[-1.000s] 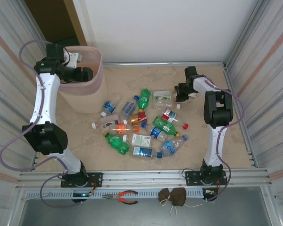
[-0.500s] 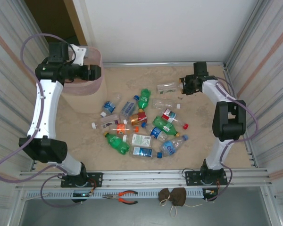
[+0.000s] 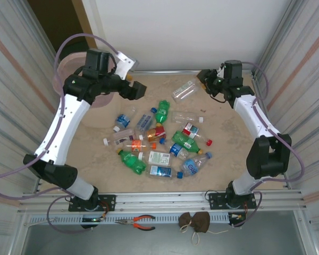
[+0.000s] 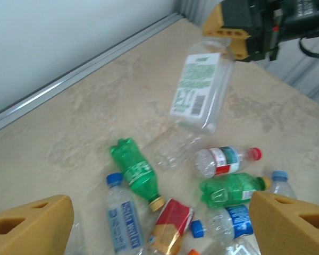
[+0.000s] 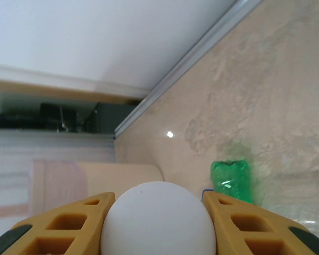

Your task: Put the plastic bottles in the bin

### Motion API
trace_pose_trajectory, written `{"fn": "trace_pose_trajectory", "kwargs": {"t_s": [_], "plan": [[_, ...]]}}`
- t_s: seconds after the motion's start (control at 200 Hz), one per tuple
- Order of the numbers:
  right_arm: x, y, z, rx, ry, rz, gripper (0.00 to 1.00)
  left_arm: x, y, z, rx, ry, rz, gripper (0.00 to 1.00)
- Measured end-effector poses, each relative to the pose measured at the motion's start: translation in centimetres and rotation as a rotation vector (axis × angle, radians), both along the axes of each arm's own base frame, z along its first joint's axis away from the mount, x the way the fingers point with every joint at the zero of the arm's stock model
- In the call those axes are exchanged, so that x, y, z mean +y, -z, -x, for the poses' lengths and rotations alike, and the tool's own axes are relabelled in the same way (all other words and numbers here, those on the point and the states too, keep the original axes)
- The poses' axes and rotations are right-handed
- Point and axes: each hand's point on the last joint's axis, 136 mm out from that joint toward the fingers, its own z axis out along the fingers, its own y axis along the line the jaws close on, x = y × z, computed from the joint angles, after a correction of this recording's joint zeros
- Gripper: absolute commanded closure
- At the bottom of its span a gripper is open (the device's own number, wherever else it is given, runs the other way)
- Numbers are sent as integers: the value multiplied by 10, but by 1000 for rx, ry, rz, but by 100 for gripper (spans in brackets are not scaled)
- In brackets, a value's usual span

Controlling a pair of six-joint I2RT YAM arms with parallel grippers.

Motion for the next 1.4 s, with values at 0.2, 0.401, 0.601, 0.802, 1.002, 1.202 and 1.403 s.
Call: {"fn": "trace_pose_trajectory", "kwargs": {"t_s": [0.2, 0.401, 0.601, 0.802, 1.002, 1.202, 1.403], "plan": [[28, -33, 29, -126, -128, 73, 80, -45, -8, 9, -3, 135, 44, 11], [44, -62, 55, -237, -206, 119, 79, -83, 10, 14, 47, 237, 54, 9], [54, -80, 71, -293, -247, 124, 79, -116, 27, 18, 92, 306, 54, 8], [57, -81, 77, -296, -263, 140, 79, -136, 38, 19, 123, 341, 54, 11], [53, -80, 78, -287, -250, 156, 79, -140, 41, 16, 129, 346, 51, 16], [52, -80, 78, -292, -248, 170, 80, -142, 42, 13, 128, 341, 45, 15], [57, -81, 82, -292, -274, 164, 80, -147, 51, 8, 132, 332, 25, 16]]}}
